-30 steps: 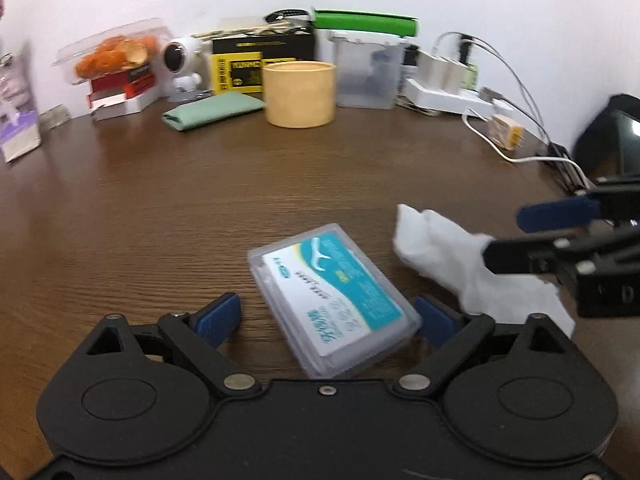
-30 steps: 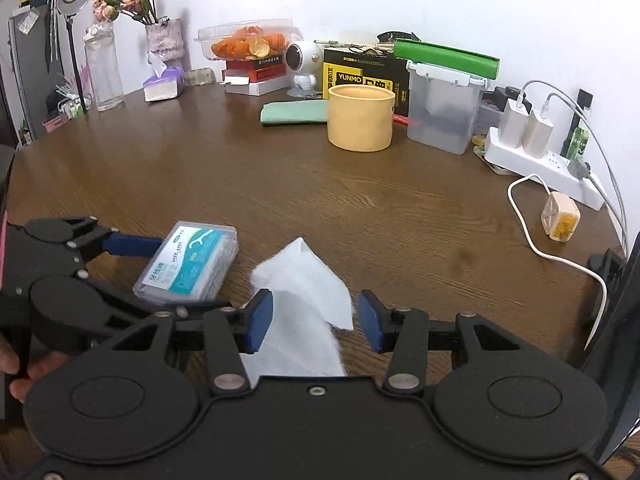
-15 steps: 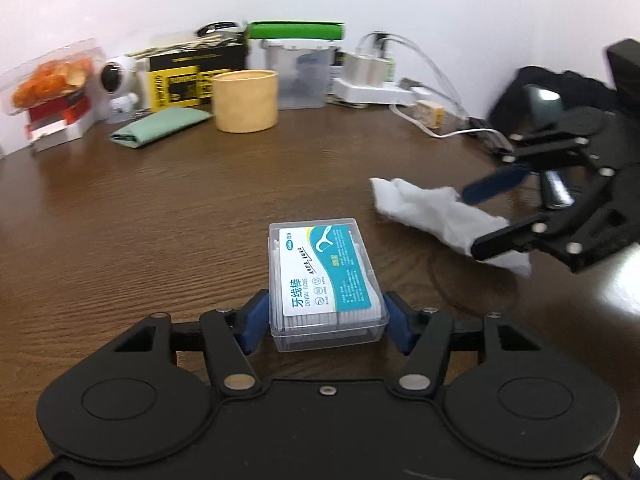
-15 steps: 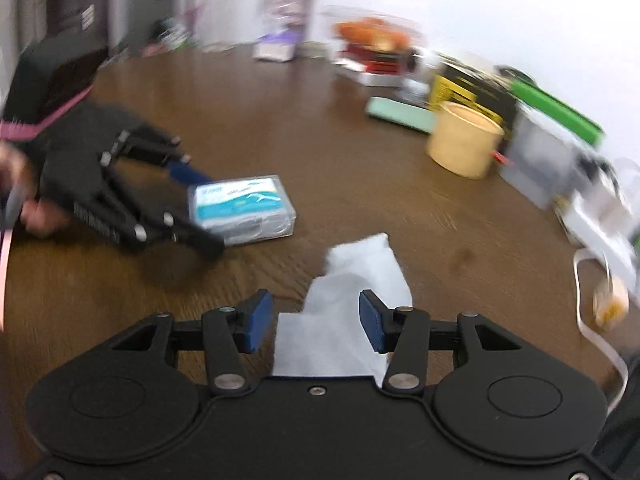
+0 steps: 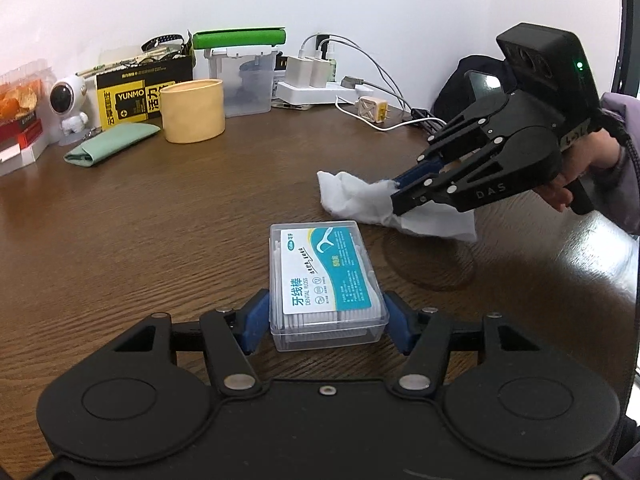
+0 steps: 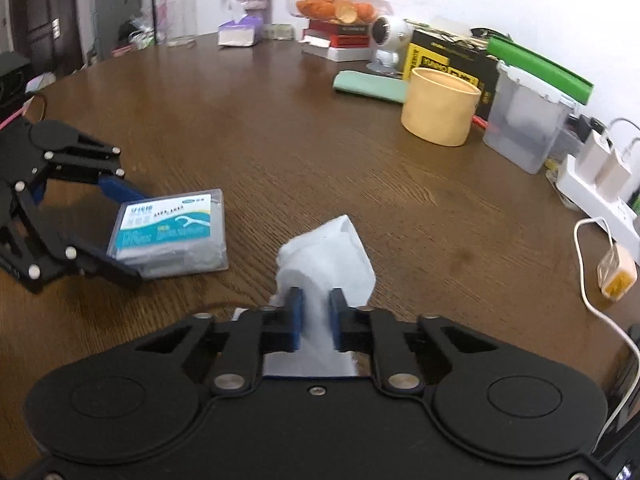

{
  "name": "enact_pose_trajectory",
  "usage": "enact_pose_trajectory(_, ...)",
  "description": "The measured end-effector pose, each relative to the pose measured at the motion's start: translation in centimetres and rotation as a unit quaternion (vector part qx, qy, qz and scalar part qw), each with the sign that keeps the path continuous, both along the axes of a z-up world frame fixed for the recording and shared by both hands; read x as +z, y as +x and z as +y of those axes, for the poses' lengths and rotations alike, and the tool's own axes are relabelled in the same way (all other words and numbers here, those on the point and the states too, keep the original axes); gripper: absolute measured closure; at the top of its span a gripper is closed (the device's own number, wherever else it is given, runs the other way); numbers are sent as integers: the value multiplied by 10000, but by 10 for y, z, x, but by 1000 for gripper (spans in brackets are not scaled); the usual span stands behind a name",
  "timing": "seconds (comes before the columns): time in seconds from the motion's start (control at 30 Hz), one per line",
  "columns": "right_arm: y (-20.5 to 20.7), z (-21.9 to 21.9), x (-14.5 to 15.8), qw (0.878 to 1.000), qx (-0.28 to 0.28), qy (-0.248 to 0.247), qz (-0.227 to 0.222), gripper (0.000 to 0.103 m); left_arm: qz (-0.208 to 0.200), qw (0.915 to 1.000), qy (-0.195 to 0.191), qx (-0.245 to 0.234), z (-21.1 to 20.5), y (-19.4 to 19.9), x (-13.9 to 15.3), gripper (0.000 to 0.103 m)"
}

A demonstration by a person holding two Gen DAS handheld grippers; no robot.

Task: Clean container
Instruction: 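Grasp the clear box again with the left gripper and lift it, then rub the tissue across the box lid with the right gripper while left holds the box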

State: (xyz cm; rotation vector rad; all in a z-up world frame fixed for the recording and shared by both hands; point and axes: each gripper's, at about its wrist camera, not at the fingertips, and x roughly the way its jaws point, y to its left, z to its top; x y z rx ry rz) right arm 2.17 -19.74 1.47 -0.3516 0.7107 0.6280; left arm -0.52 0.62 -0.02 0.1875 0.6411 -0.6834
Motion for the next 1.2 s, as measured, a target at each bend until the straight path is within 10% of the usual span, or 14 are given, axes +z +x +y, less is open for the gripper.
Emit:
enact_pose_trajectory(0.27, -33, 34, 39, 9925, 587, 1057, -182, 96, -116, 9998, 93, -140, -5, -2, 1, 44)
enact_pose_trajectory(0.53, -21, 72, 14, 9959, 719, 181, -511, 95, -226, 9994, 161, -192, -8, -6, -1, 44)
enact_pose_trajectory(0.9, -33, 75, 11, 9914, 1138, 512, -391, 93, -303, 9989, 276, -221, -13, -10, -1, 44)
enact_pose_trajectory(1.1, -24, 41, 13, 9975, 382, 328, -494, 93, -262, 9991, 237, -218, -13, -8, -1, 44)
enact_pose_trajectory(1.2, -41, 50, 11, 9934, 997, 522, -215, 93, -279, 9990, 250, -223, -14, -9, -1, 45)
